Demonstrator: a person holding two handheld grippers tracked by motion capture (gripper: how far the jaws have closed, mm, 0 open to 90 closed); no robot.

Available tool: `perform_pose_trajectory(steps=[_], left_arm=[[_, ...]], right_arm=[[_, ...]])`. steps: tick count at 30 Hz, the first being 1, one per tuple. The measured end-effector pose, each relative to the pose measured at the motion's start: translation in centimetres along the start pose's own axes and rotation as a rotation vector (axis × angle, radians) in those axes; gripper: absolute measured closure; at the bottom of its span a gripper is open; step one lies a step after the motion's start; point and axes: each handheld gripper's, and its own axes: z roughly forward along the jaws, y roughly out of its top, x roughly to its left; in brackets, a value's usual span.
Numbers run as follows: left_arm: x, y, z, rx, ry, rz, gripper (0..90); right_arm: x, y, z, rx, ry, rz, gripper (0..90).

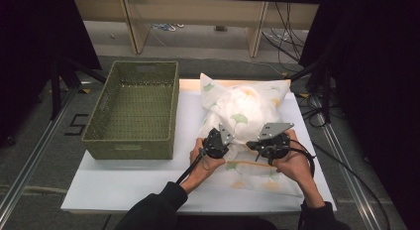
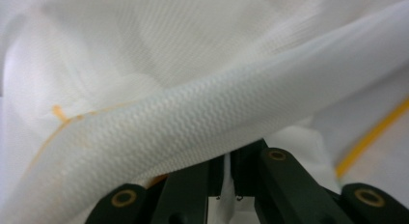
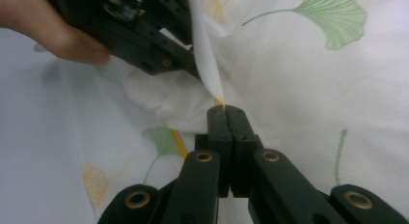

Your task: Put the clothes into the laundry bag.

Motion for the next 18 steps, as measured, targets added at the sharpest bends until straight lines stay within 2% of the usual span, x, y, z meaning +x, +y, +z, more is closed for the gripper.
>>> perform_pose_trajectory(steps=[1, 2, 4, 6, 8, 9, 11, 12, 13, 14, 15, 16, 17, 18], left_arm=[[-0.1, -0.1, 0.2, 0.007, -0.008, -0.004, 78.6], [-0.4, -0.3, 0.4, 0.005, -0.008, -0.018, 75.7], [-0.6, -0.7, 0.2, 0.031, -0.042, -0.032, 64.6], [-0.8, -1.1, -0.6, 0.044, -0.061, -0.030, 55.0], [-1.0, -1.6, -1.8, 0.048, -0.042, -0.011, 47.2], [-1.0, -1.8, -2.4, 0.068, -0.053, -0.017, 40.7], [-1.3, -2.7, -3.1, 0.105, -0.073, -0.037, 33.0], [-1.3, -3.0, -3.1, 0.124, -0.080, -0.031, 31.5], [-1.5, -3.4, -3.1, 0.149, -0.094, -0.058, 31.0], [-1.5, -3.6, -3.0, 0.175, -0.112, -0.054, 30.6], [-1.4, -3.7, -2.7, 0.194, -0.112, -0.033, 31.1], [-1.5, -3.7, -2.5, 0.192, -0.120, -0.062, 32.5], [-1.5, -3.6, -2.3, 0.166, -0.129, -0.065, 38.5], [-1.3, -3.4, -2.1, 0.152, -0.136, -0.063, 50.3]], right_arm=[[0.3, 0.0, 0.4, 0.021, 0.029, -0.004, 90.0], [0.5, -0.1, 0.7, 0.024, 0.025, -0.005, 90.0], [0.8, -0.4, 1.8, 0.054, 0.049, -0.025, 90.0], [0.8, -0.6, 2.3, 0.068, 0.037, -0.027, 90.0], [0.7, -0.7, 2.4, 0.070, 0.037, -0.022, 90.0], [0.7, -0.7, 2.3, 0.069, 0.047, -0.017, 90.0], [0.7, -0.6, 2.3, 0.068, 0.037, -0.026, 90.0], [0.8, -0.5, 2.3, 0.070, 0.039, -0.011, 90.0], [0.9, -0.5, 2.3, 0.070, 0.040, -0.008, 90.0], [0.9, -0.5, 2.3, 0.074, 0.032, -0.018, 90.0], [0.9, -0.5, 2.3, 0.076, 0.037, -0.014, 90.0], [1.0, -0.5, 2.4, 0.075, 0.037, -0.009, 90.0], [1.0, -0.5, 2.4, 0.074, 0.034, -0.013, 90.0], [1.0, -0.4, 2.3, 0.073, 0.033, -0.018, 90.0]])
